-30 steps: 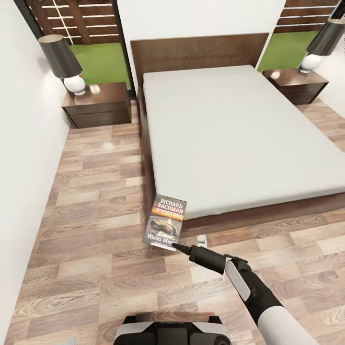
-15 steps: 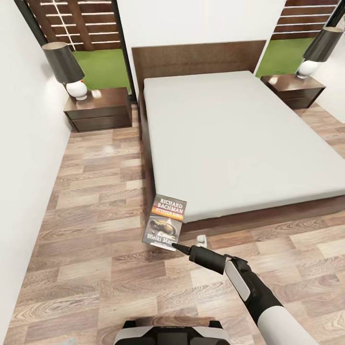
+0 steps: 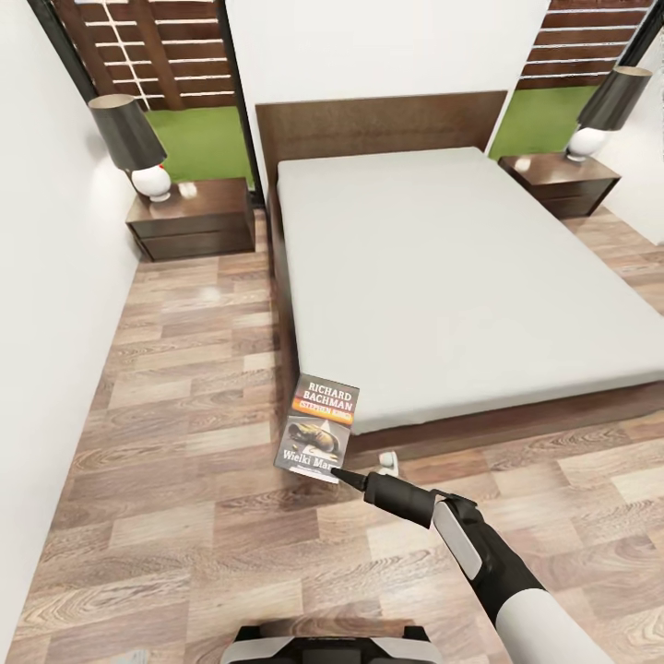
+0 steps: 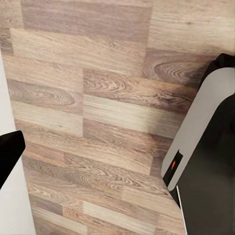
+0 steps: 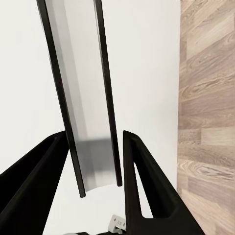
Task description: In the bedroom, move the book from the bed onto either nightstand, and place the two sandals side by side next to the bed.
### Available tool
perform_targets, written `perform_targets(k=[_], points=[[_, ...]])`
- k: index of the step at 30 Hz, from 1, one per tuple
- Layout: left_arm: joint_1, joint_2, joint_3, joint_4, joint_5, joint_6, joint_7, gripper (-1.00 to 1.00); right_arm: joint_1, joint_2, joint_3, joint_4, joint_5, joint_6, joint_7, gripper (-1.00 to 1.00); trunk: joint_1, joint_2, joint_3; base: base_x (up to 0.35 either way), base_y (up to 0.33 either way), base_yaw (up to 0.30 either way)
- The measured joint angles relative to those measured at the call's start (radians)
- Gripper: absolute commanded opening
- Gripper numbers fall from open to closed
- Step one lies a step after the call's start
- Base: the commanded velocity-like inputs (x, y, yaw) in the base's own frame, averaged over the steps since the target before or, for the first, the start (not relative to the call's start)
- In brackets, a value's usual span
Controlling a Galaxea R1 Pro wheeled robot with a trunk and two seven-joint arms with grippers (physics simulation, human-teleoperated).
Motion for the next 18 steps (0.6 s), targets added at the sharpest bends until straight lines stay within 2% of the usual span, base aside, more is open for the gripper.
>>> perform_targets(k=[18], points=[[0.001,-0.001,-0.002,0.000,-0.001,-0.008,0.000,1.00,0.000,0.000,-0.001,0.000,0.000,-0.001,0.001,-1.00,0.000,0.000,0.029,0.000,0.000,0.000]])
